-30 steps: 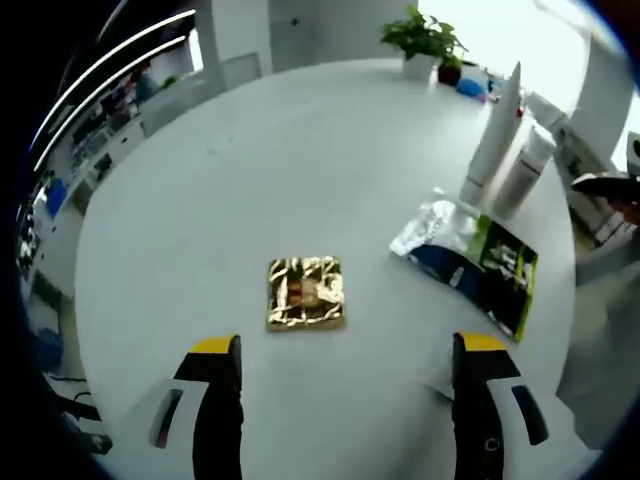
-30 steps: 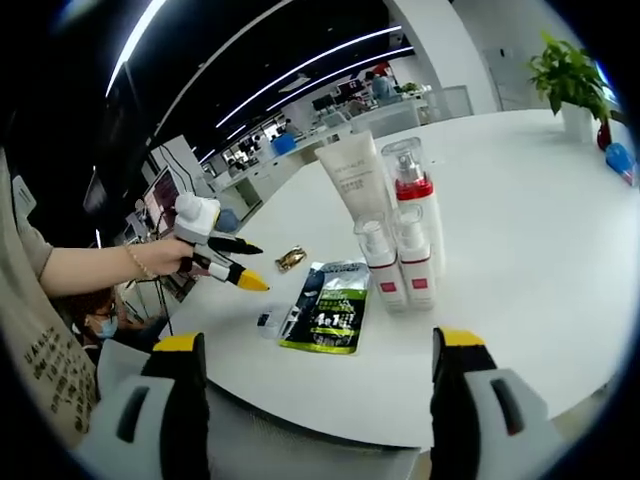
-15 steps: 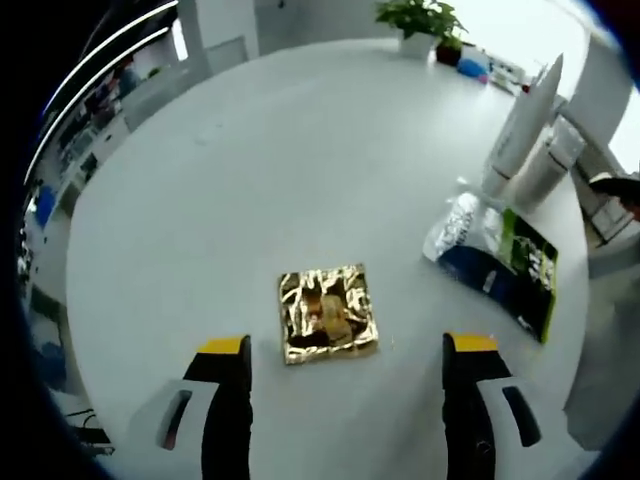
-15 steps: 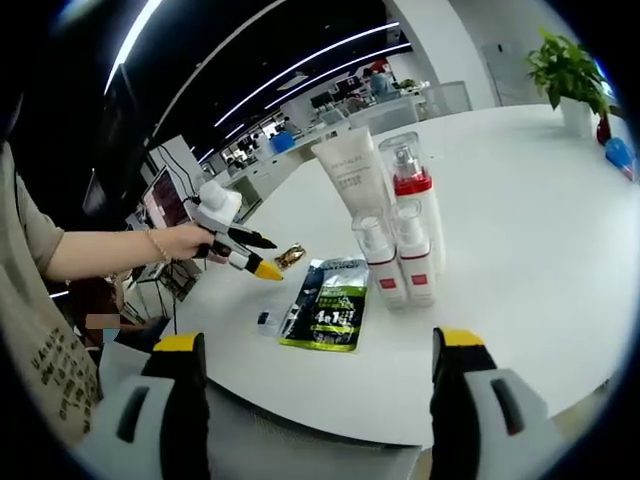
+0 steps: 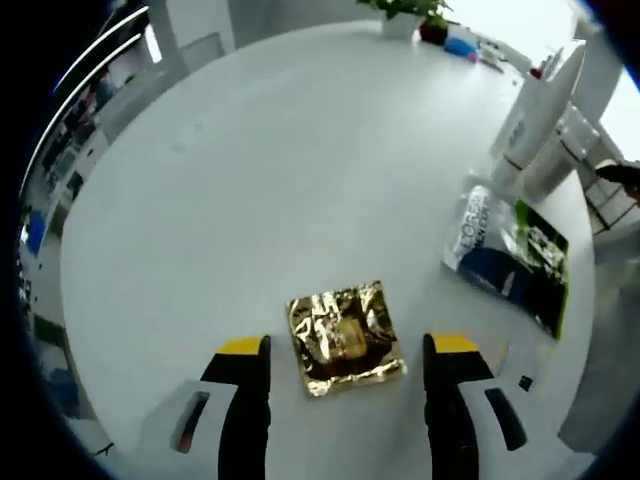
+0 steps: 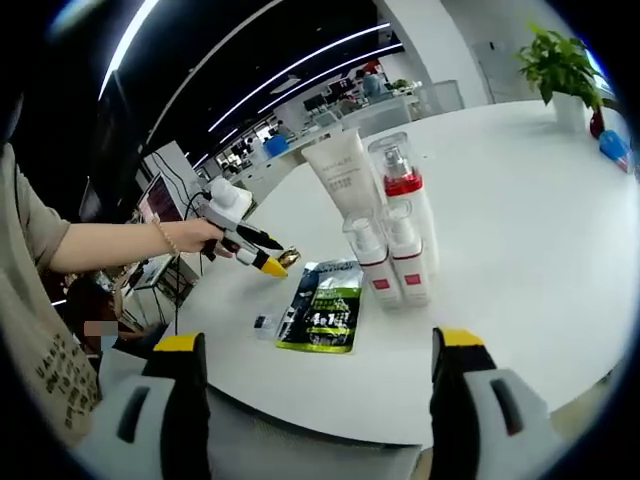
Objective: Arrange the skincare products in the storage area until every visible bottle or jar stands upright without overlapping.
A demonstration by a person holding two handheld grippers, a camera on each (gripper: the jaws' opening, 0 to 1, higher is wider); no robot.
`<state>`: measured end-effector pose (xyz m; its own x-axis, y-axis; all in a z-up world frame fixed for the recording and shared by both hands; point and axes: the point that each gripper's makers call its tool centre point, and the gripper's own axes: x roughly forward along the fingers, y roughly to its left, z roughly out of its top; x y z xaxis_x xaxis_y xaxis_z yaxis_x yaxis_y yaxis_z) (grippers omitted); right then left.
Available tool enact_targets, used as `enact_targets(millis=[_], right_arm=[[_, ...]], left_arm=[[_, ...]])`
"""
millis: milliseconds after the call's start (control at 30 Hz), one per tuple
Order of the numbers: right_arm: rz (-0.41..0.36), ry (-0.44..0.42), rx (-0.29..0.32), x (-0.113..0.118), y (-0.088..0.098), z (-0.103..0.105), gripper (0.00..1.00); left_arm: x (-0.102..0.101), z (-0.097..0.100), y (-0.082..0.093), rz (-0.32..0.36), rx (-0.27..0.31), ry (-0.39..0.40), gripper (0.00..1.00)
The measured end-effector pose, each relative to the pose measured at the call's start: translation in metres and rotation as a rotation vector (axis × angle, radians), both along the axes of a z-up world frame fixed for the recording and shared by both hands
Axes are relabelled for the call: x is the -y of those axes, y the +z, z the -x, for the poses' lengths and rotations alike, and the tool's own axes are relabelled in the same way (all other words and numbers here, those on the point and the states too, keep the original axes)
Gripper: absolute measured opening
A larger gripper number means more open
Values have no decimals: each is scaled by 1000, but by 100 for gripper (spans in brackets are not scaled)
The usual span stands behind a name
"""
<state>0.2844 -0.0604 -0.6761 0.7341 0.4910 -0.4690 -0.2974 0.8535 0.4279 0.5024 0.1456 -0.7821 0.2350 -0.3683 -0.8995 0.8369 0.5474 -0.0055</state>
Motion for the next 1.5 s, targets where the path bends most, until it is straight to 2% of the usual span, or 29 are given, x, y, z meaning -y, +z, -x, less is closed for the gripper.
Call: enact_targets(millis=[167,267,567,933,1100,1500], right_arm=[[1,1,-3,0,0,0,93],[3,0,-4,0,-1,0,93],[3,-8,-2,1,-1,-1,93],[-1,-14,1,2,0,-1,93],[-2,-15,4,2,1,-1,93],[-3,-18,18,3,3,-2,93]], left_arm=[[1,1,1,-1,0,-21,52],[2,2,3,-1,-1,-43,36],[2,4,3,-6,-3,-63,36],[5,6,13,-18,1,-127,36],[6,11,17,-46,10,-183,36],[20,38,21,-85,-23,-328,36]])
